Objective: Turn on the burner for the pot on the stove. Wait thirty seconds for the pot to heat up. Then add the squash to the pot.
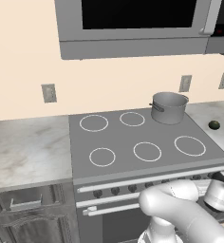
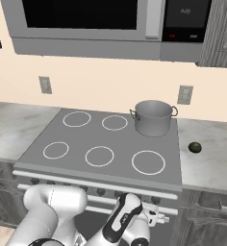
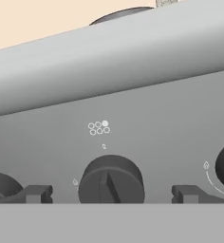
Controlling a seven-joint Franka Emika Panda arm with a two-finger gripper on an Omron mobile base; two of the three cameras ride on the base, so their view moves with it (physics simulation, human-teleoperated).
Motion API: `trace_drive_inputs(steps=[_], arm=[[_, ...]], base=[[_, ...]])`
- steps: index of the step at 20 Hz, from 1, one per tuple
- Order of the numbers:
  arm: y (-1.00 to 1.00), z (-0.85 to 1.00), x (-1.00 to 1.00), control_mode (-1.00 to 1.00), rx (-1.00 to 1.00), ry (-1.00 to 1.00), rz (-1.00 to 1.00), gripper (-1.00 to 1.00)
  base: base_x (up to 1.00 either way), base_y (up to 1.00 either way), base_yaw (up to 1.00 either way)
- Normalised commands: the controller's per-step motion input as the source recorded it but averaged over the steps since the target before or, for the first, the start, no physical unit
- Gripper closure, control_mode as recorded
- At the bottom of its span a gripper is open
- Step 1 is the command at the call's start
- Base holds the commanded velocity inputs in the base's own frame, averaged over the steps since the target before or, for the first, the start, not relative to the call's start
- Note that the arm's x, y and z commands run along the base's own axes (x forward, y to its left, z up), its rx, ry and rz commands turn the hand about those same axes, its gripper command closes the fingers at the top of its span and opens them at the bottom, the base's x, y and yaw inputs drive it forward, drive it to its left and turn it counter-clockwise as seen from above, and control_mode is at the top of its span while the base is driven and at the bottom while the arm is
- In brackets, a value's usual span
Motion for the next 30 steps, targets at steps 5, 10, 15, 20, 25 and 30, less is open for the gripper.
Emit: trace_drive_inputs(steps=[5,10,15,20,25,30], arm=[[0.00,-0.06,0.01,-1.00,0.00,0.00,0.00,-1.00],[0.00,-0.09,0.00,-1.00,0.00,-0.02,0.00,-1.00],[0.00,0.00,0.16,-1.00,0.00,0.00,0.01,-1.00],[0.00,0.01,0.21,-1.00,0.00,0.00,0.00,-1.00],[0.00,0.00,0.05,-1.00,0.00,0.00,0.00,-1.00],[0.00,0.00,0.00,-1.00,0.00,0.00,0.00,-1.00]], base=[[0.00,0.00,0.00],[0.00,0.00,0.00],[0.00,0.00,0.00],[0.00,0.00,0.00],[0.00,0.00,0.00],[0.00,0.00,0.00]])
